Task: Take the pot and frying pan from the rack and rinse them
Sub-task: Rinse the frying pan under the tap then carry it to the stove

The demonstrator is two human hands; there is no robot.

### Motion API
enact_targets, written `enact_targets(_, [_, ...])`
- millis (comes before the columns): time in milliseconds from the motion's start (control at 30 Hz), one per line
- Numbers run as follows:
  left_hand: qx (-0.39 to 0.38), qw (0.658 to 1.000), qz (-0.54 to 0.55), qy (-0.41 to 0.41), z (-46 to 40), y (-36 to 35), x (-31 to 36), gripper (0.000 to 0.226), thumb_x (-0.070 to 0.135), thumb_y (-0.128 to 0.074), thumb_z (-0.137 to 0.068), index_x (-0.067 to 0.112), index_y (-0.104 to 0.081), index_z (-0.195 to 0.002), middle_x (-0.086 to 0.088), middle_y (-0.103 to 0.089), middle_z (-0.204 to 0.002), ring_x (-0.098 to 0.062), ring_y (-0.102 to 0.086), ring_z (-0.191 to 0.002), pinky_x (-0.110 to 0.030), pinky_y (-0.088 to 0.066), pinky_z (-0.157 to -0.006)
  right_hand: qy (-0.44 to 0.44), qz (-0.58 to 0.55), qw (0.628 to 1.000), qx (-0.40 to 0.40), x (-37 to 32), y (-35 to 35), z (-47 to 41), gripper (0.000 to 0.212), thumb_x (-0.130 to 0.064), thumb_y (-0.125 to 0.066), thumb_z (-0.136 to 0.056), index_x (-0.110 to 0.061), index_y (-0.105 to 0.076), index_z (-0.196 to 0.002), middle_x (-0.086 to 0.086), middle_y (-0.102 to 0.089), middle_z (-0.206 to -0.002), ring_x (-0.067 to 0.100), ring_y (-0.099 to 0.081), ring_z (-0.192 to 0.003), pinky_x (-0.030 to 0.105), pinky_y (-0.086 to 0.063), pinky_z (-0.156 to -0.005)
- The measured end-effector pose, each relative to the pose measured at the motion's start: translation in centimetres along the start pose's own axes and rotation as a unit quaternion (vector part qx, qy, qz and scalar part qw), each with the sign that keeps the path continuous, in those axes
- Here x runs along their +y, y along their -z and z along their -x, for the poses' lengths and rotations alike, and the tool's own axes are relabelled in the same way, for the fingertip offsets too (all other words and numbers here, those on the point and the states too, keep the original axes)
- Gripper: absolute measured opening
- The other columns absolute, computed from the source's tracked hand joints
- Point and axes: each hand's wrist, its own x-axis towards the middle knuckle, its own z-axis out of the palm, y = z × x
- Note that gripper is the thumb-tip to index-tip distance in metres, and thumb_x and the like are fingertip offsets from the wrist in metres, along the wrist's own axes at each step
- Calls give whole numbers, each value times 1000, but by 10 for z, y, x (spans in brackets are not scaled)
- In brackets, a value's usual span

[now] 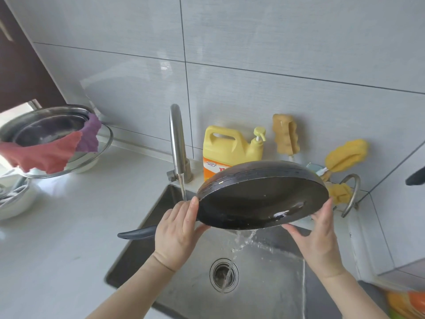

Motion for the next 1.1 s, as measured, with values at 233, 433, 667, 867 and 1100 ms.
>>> enact_targets(233, [-61,997,34,29,3,6,6,94,44,-76,-78,4,-20,-142,-9,-62,-87,-22,-59,-78,-33,-50,-60,-18,5,999,-38,4,6,6,127,-29,-86,-62,-32,3,-152,23,-29,-154,44,-45,-133,61,-49,-94])
enact_targets(433, [-357,914,116,154,17,9,-6,139,58,-83,-61,33,21,-151,7,-61,-90,-17,-61,-80,-26,-45,-63,-76,-24,974,-211,11,-10,31,149,-22,-93,-61,-61,29,-136,-17,-4,-156,23,-23,-148,40,-24,-117])
enact_targets(667, [-599,696,272,287,17,6,-51,130,37,-86,-61,53,13,-144,19,-62,-103,-11,-61,-94,-27,-48,-89,-164,-98,889,-415,0,-19,30,145,-38,-94,-44,-65,10,-141,-31,-27,-142,-3,-45,-127,31,-40,-110])
enact_targets(867, [-687,537,380,307,9,25,-102,109,6,-83,-70,44,-15,-146,15,-55,-134,-1,-60,-111,-29,-49,-96,-216,-122,823,-511,-29,-44,27,156,-47,-95,-39,-34,7,-155,-12,-46,-145,4,-52,-125,34,-42,-109])
enact_targets(1100, [-743,536,261,303,-31,49,-133,108,16,-90,-63,31,-23,-146,32,-68,-86,8,-65,-82,-17,-52,-76,-253,-269,804,-466,-53,-89,64,121,4,-88,-59,-42,-16,-145,-22,-71,-101,0,-67,-98,21,-54,-87])
